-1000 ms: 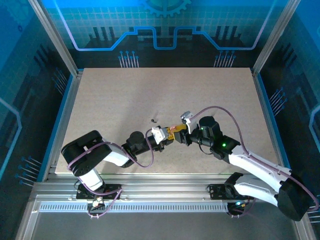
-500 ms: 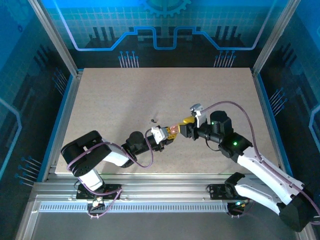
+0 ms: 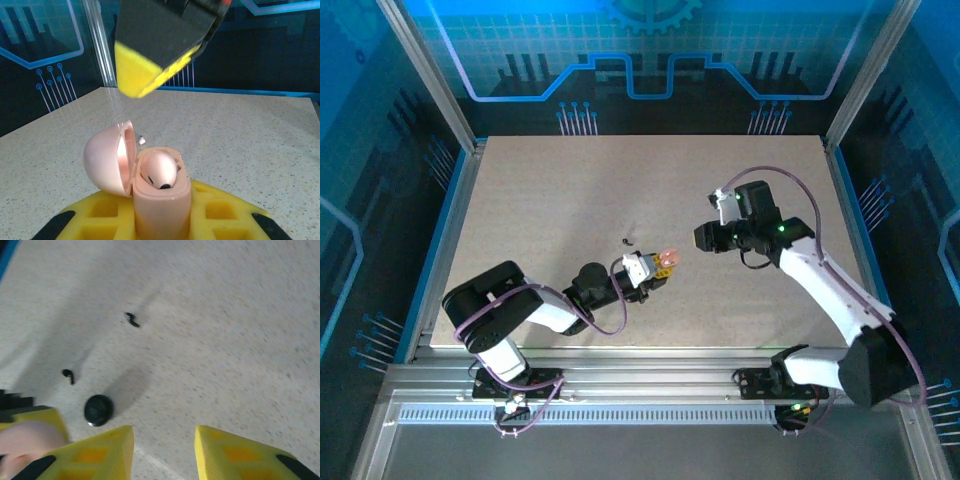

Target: Insert the wireless bluetooth earbuds into the charging case

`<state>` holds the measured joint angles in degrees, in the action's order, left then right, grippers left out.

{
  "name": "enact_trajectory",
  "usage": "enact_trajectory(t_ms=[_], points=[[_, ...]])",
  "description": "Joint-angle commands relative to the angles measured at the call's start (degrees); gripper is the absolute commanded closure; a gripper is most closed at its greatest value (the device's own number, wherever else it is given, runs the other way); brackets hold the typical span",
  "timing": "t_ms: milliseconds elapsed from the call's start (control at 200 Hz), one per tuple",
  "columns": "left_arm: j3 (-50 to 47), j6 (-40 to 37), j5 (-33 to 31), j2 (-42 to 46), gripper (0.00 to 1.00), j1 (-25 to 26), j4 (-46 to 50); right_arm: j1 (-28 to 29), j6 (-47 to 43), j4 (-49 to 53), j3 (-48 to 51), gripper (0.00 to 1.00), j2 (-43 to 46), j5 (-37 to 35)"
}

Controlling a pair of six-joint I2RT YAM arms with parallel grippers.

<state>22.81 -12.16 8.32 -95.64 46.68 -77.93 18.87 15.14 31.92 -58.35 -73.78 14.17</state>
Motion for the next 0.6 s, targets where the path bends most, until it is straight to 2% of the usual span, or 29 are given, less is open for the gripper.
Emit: enact_trajectory(t_ms=[0,240,435,595], points=[[0.33,-0.97,-0.93,-0.63,0.79,0.44,-2.36,-4.97,-0.85,7.19,-3.73,0.62,-4.30,0.28],[1.18,-0.73,-1.01,-2.05,0.79,0.35,-2.40,-12.09,-6.02,12.51,-14.49,0.64,-19.85,-5.08],[0.82,-1.17,-1.76,-2.12,0.79,0.35,-2.39,-15.12,-8.95,15.10,-24.84,0.63,-32.45,-8.52],[0.74,-1.46,-1.90,-2.10,0.79,0.26,-2.34,-16.72,-10.01,16.17,-29.92,0.60,-38.99,-9.17]])
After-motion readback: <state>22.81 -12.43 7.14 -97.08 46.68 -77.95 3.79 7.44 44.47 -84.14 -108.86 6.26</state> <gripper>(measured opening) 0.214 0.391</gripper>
